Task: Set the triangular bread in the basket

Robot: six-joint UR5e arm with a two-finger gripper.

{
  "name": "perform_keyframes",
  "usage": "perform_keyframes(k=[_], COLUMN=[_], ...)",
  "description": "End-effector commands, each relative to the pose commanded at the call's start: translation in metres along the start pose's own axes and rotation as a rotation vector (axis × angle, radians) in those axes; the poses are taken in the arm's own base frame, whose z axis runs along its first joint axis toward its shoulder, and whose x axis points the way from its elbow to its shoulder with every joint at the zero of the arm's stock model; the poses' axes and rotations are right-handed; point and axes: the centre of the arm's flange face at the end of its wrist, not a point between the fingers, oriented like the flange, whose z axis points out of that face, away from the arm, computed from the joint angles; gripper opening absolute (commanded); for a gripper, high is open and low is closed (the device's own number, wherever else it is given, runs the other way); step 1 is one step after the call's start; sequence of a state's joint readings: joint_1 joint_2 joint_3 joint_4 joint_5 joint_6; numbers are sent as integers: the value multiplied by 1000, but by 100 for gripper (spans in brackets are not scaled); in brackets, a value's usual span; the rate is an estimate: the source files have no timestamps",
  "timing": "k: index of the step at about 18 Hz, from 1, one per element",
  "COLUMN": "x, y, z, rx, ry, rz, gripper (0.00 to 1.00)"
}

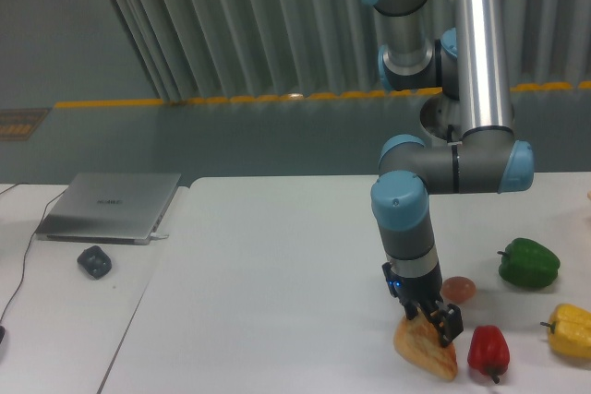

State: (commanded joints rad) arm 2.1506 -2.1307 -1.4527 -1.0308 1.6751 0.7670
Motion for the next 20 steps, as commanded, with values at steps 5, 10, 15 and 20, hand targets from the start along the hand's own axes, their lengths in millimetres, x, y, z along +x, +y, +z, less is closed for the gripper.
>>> perform_keyframes(k=[5,10,15,20], x=[-5,-23,-53,-109], y=[4,16,57,141], z=[-26,-72,-99,-111], rx=[30,63,38,-27], ry=[-17,-60,-55,15], rz=[-3,13,161,404], gripper=[1,2,3,4])
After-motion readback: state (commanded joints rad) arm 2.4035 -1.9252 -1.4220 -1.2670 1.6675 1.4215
